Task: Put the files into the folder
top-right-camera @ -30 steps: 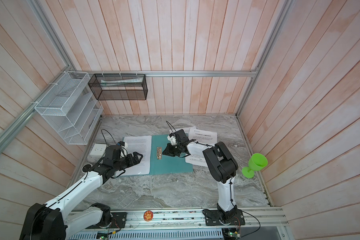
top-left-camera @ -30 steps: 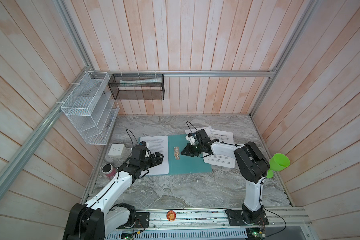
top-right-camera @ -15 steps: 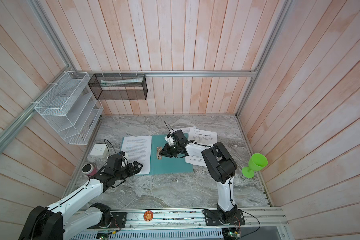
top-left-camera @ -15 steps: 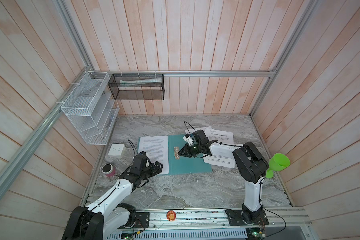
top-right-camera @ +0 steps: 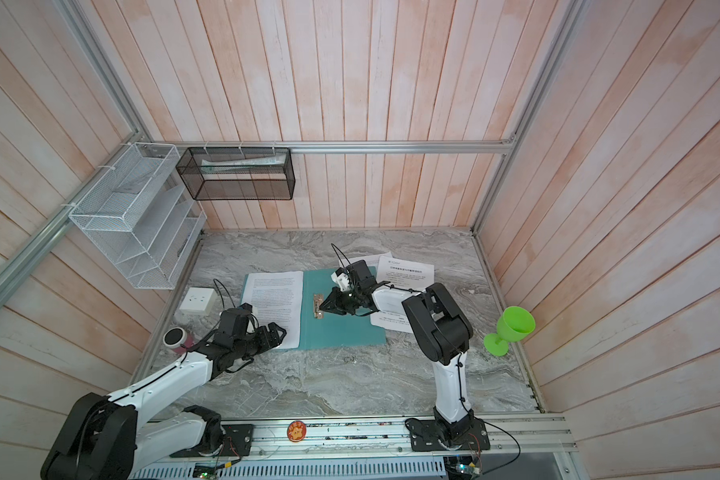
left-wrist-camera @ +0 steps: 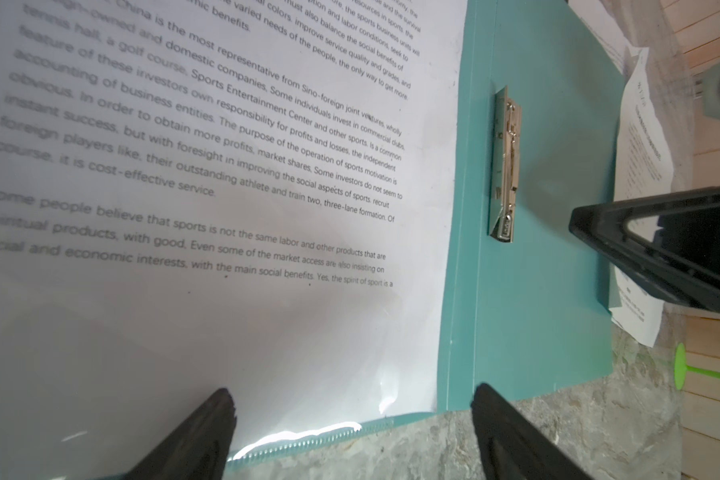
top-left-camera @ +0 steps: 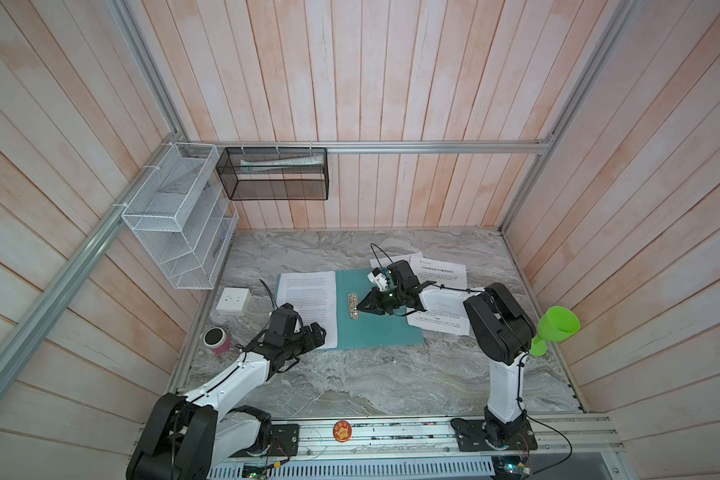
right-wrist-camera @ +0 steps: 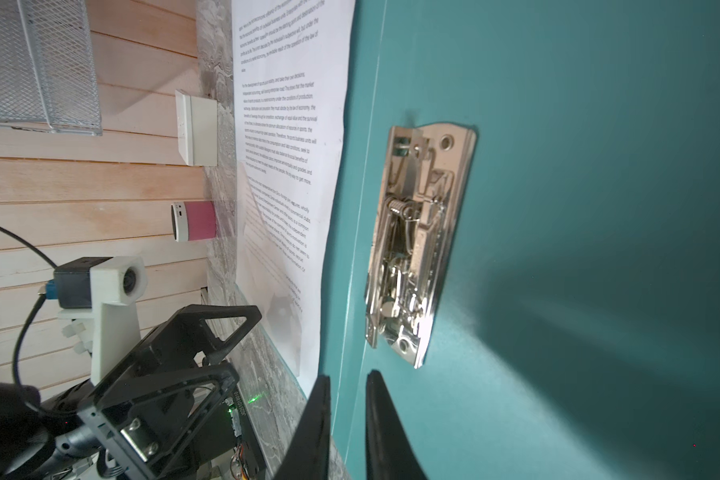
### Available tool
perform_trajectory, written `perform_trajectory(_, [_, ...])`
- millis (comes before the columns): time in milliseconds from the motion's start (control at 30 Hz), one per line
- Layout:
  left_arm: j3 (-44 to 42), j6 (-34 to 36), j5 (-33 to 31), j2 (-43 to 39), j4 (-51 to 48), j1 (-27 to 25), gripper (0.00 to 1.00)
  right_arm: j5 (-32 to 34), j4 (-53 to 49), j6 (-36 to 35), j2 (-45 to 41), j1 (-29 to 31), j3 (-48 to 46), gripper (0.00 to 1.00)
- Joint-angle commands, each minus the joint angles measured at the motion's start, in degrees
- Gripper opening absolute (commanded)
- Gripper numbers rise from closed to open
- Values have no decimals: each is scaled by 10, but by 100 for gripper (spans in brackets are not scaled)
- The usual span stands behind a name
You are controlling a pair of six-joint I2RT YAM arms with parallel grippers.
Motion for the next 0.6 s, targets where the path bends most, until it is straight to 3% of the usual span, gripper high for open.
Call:
perform_trajectory(0, [13, -4, -6, 15, 25, -3, 91, 0, -6, -14, 25, -1, 17, 15])
perform_trajectory(567, [0, -13, 2, 30, 41, -4, 89, -7, -13, -19, 55, 10, 39, 13])
